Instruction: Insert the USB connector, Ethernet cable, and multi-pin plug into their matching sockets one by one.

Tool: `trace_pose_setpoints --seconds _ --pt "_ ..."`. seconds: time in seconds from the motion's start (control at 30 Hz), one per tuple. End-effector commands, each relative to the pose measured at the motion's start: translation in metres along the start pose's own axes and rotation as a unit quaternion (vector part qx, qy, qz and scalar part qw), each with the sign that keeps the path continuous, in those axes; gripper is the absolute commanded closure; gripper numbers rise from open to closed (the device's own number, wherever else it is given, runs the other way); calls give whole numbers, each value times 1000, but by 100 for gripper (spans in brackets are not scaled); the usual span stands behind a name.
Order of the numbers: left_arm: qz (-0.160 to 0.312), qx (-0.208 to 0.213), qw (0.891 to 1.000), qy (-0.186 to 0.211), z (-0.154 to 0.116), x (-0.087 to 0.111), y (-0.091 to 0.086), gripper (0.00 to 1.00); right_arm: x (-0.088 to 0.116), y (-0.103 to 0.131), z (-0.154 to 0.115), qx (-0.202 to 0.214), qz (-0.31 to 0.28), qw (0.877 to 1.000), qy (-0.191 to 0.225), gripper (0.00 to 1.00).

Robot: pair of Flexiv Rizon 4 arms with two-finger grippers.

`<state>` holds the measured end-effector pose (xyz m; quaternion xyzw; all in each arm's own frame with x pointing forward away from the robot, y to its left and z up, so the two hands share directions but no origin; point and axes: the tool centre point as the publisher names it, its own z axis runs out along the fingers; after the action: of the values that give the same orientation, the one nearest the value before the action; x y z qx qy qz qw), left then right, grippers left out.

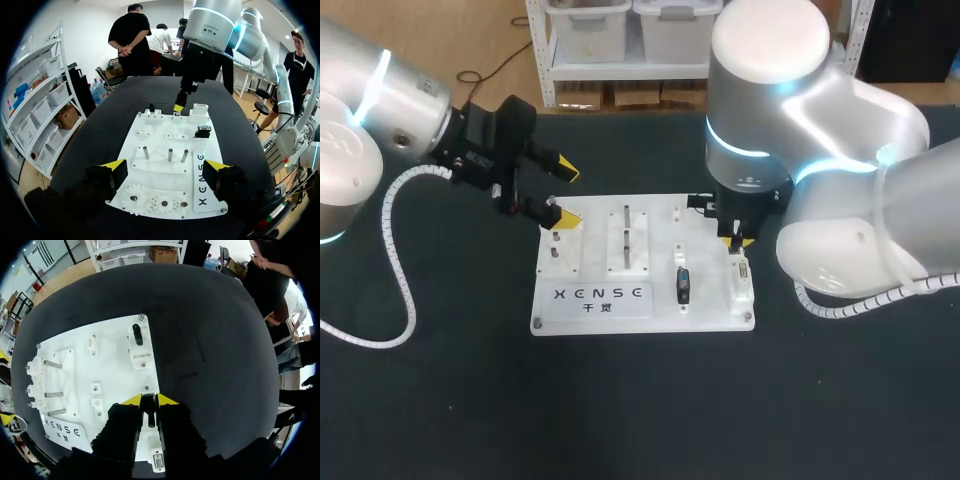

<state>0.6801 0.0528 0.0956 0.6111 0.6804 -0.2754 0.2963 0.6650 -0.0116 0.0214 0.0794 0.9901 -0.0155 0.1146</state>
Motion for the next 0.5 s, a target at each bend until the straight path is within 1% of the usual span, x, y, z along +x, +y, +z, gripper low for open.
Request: trace_pose_setpoints --seconds 0.03,0.33,0.43,0.47,0.5 --pt "2 0 1000 -3 1 2 1 0 -3 0 17 7 4 1000 2 100" --pt "2 0 1000 -3 1 2 1 0 1 0 23 14 8 1000 16 100" --pt "2 0 1000 -3 1 2 1 0 -1 1 14 14 7 1000 -1 100" --pt "2 0 1000 -3 1 2 1 0 -3 2 10 13 11 1000 -5 82" --pt "2 0 1000 -3 1 2 1 0 -5 3 5 13 11 1000 -12 59"
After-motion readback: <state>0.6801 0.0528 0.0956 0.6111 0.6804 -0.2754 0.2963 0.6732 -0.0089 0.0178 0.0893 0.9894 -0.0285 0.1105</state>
